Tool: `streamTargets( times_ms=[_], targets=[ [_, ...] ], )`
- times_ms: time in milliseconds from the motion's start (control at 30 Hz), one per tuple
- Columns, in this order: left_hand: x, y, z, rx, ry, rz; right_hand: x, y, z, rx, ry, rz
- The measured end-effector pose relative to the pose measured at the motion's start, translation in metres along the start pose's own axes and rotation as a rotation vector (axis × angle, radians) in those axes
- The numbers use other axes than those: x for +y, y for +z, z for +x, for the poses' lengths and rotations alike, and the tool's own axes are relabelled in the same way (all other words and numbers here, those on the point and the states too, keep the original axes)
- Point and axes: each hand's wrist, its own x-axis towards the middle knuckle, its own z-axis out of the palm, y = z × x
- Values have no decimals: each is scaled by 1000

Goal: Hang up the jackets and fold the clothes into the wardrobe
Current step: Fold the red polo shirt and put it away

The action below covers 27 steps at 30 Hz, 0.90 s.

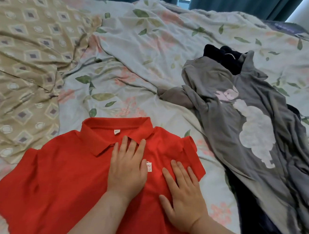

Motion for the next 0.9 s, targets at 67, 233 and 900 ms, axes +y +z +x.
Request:
streamTargets(
  times_ms=[67, 233, 900],
  targets=[
    [28, -7, 26, 62, -111, 15, 0, 0, 2, 53, -6, 28],
    [55, -10, 63, 357, 92, -179, 7, 3, -1, 137, 5, 118],
    [17, 42, 60, -161, 75, 62, 64, -57, 54, -90, 870, 728]
  ],
)
